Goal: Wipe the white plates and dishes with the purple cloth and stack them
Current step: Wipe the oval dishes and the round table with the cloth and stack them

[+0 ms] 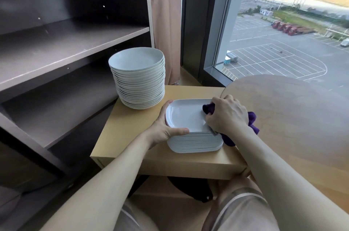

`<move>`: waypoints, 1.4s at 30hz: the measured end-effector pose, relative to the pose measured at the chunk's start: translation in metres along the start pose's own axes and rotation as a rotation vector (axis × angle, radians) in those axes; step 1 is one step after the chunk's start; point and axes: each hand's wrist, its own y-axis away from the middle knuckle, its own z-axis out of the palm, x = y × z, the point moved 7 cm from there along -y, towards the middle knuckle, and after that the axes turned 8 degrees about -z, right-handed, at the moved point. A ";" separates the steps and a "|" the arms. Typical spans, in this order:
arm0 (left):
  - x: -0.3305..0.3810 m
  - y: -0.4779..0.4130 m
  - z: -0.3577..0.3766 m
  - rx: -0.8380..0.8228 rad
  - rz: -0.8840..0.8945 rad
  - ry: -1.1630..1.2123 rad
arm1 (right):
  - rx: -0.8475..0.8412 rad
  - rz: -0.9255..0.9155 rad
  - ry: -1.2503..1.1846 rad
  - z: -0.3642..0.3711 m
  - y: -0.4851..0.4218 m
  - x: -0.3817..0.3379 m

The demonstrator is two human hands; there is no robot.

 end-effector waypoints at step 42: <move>0.009 -0.004 -0.012 -0.015 -0.088 -0.481 | -0.178 -0.593 -0.119 0.005 0.012 -0.094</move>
